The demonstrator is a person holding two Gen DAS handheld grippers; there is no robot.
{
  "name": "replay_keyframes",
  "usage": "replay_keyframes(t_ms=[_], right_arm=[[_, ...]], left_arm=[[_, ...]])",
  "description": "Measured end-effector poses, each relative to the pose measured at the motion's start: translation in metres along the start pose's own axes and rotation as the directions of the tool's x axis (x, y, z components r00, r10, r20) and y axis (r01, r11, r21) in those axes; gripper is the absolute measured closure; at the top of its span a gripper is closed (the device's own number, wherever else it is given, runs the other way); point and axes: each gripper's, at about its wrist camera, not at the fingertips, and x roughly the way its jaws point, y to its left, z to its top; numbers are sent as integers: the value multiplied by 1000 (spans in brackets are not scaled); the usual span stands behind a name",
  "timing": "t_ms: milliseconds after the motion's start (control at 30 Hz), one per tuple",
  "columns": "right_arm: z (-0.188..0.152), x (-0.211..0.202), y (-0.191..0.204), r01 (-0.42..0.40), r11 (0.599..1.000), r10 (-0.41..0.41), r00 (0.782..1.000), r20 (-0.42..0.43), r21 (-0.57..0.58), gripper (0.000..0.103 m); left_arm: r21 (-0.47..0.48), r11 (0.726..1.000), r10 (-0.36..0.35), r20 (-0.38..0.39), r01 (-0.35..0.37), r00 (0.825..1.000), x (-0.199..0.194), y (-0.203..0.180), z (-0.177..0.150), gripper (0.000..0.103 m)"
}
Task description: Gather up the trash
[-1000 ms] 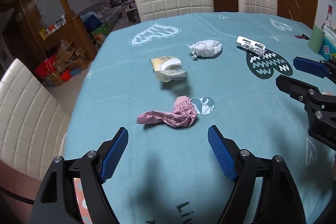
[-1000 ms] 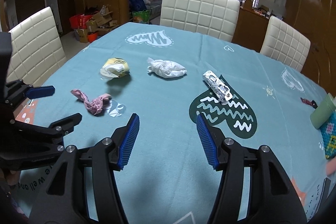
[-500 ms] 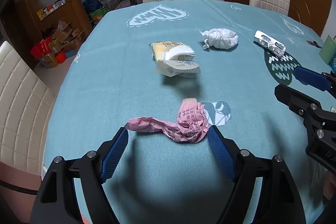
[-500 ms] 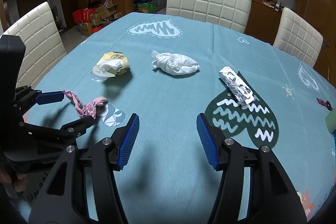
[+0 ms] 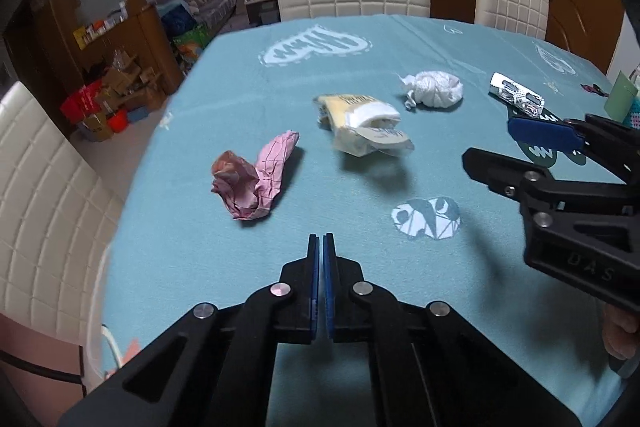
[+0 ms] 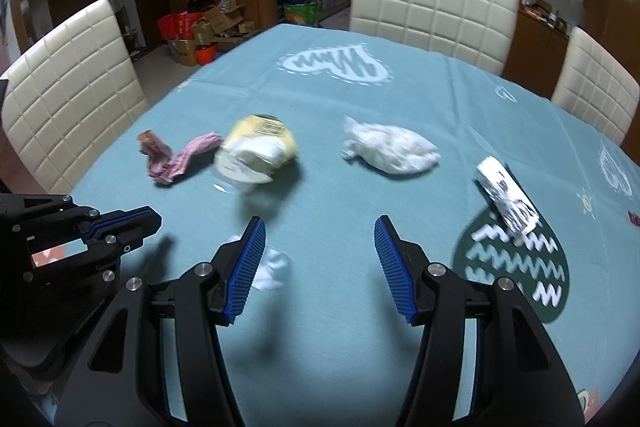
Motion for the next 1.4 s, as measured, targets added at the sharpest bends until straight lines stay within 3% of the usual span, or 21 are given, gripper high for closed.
replay_keyframes(t_ms=[100,167,233,333,567,767,833,933,1067,1267,1400], right_arm=[[5,1,13,-16,1000,16,1000,6,-19,44],[10,3,21,-23,999,23,1000,11,-28,35],[14,2,27,-9,999,10,999,38,-35,19],[20,6,38,25,997,-21,998,60,-69,19],[31,26,42,55,997,-53,998,37,-56,19],[37,53,37,15,999,-16,999,-36,-31,48],[37,61,32,10,1000,-11,999,-51,-22,62],[36,70,20,-1,1000,1,998,-70,6,72],[34,76,11,-6,1000,8,997,-76,25,74],[32,78,3,-31,998,36,996,-76,58,74],[31,77,2,-41,997,45,996,-72,68,74]], left_arm=[[-3,1000,16,20,-16,1000,-9,8,-1,101],[-13,1000,17,25,-16,1000,-13,15,-1,101],[-28,999,20,28,-19,999,-15,23,-2,101],[-45,999,23,27,-22,999,-15,32,-4,101],[-33,998,-57,-36,56,998,5,40,4,99],[-46,997,-67,-52,65,996,23,45,15,99],[-45,996,-84,-61,81,995,31,44,19,99],[-29,995,-92,-72,90,993,40,40,24,99],[-7,994,-106,-74,105,992,48,34,31,99],[-48,988,-152,-89,148,984,50,37,31,99],[-26,998,-52,-68,50,996,46,34,27,99]])
